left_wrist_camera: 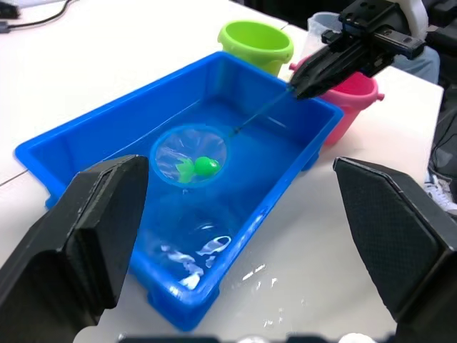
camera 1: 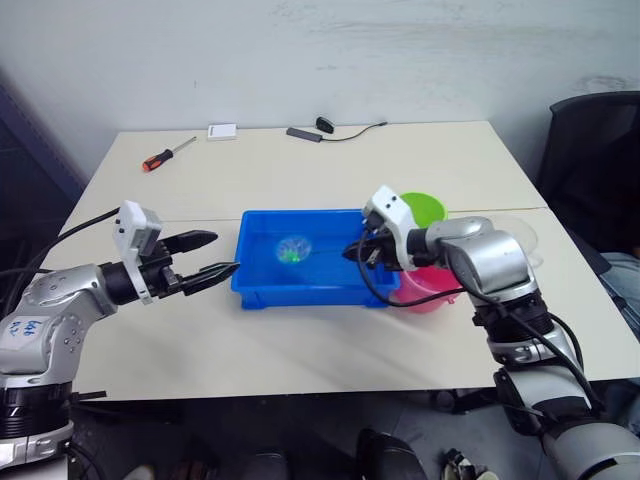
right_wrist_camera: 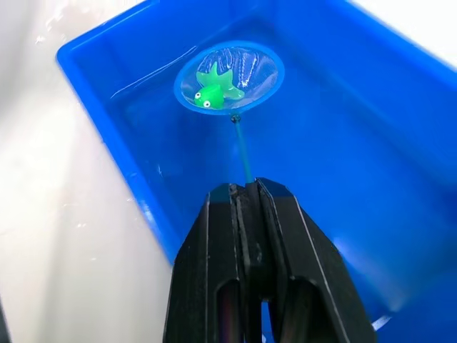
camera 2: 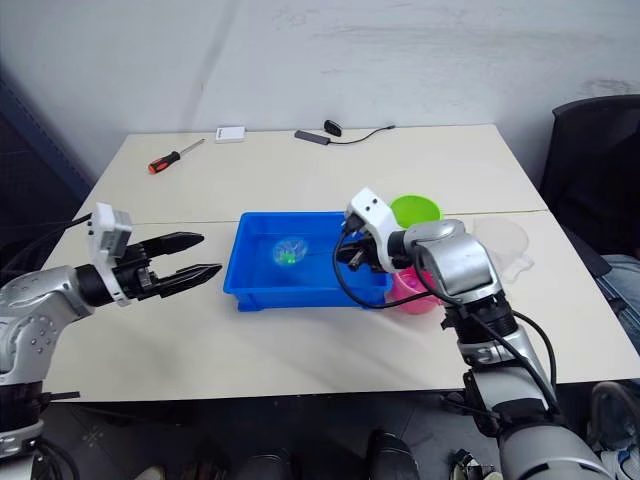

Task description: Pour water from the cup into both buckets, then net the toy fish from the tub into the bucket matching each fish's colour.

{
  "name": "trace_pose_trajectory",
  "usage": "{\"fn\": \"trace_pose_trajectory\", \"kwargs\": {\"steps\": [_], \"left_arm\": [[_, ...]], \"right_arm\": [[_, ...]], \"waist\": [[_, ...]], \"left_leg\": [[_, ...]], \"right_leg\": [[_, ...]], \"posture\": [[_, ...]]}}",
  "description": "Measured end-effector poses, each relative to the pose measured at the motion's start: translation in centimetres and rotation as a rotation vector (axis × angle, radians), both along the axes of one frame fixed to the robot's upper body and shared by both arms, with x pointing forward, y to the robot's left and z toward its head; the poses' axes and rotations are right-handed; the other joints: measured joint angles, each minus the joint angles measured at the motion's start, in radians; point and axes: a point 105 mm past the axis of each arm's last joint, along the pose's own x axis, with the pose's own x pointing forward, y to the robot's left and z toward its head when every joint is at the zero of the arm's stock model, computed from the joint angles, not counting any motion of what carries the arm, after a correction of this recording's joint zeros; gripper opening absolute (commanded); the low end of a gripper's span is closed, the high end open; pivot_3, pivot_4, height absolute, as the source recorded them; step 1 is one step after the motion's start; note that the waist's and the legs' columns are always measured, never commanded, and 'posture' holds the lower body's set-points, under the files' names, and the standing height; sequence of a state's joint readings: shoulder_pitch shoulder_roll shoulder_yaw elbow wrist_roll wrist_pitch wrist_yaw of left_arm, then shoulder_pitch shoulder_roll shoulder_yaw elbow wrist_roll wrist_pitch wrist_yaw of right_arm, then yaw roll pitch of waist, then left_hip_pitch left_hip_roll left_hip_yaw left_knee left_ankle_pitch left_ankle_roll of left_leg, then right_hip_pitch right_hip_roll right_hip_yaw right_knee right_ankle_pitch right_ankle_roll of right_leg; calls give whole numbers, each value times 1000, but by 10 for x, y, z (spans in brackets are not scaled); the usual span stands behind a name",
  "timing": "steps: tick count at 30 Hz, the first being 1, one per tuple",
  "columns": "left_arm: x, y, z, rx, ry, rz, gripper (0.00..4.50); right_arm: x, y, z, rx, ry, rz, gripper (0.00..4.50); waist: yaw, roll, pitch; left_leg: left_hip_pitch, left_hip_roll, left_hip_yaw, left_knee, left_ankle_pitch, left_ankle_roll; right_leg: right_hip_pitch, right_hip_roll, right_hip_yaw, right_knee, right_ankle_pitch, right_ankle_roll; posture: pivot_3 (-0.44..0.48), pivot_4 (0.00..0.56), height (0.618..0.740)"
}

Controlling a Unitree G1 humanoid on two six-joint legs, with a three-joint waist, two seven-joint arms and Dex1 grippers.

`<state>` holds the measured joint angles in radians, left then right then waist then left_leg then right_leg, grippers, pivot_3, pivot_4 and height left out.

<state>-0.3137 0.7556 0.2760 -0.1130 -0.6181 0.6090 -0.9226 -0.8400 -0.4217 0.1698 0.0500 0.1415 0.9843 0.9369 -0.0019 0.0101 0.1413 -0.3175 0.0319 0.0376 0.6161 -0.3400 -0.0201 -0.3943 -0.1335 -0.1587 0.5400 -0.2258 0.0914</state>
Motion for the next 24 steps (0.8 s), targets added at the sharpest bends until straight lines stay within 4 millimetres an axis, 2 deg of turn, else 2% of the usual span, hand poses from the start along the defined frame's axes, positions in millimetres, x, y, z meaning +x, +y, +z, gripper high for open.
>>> {"fn": "trace_pose_trajectory", "kwargs": {"steps": [4, 6, 9, 13, 16, 18, 20, 24], "left_arm": [[11, -11, 1, -13, -26, -43, 4482], [17, -17, 2, -16, -39, -65, 4482], [25, -26, 2, -18, -53, -96, 4482], [30, -32, -1, -16, -53, -122, 4482], [35, -36, -3, -11, -58, -141, 4482], [37, -36, -4, -14, -57, -145, 4482], [40, -39, -3, -16, -64, -159, 4482], [46, -44, -2, -13, -67, -180, 4482]], "right_arm": [[1, -11, 20, 67, -55, -49, 0], [3, -24, 32, 95, -91, -99, 0], [8, -57, 49, 123, -142, -228, 0], [10, -96, 59, 121, -187, -370, 0], [8, -126, 58, 82, -220, -469, 0], [8, -135, 57, 49, -243, -502, 0], [8, -151, 52, -54, -303, -550, 0], [11, -165, 43, -306, -457, -568, 0]], "waist": [[1, 0, 0], [3, -1, 0], [2, -1, 0], [0, 0, 0], [0, 0, 0], [0, 0, 0], [1, 0, 0], [-1, 0, 0]], "left_leg": [[-1, 0, 0, 0, 1, -1], [-1, 0, 0, 0, 1, -2], [-2, -1, 1, 0, 2, -3], [-2, 0, 2, 0, 2, -3], [-2, 0, 3, 0, 2, -3], [-2, 0, 3, 0, 2, -3], [-2, 0, 2, 0, 2, -3], [-2, -1, 4, 0, 2, -4]], "right_leg": [[1, 0, 0, 0, 0, 0], [1, 0, 0, 0, 0, 0], [1, 0, 0, -2, 0, 0], [1, 0, 1, -1, 0, 1], [1, 0, 1, -1, 0, 1], [1, 0, 1, -1, 0, 1], [1, 0, 1, -2, 0, 1], [1, 0, 1, -2, 0, 2]], "posture": [[0, 150, 740], [0, 150, 740], [0, 150, 740], [0, 150, 740], [0, 150, 740], [0, 150, 740], [0, 150, 740], [0, 150, 740]]}}
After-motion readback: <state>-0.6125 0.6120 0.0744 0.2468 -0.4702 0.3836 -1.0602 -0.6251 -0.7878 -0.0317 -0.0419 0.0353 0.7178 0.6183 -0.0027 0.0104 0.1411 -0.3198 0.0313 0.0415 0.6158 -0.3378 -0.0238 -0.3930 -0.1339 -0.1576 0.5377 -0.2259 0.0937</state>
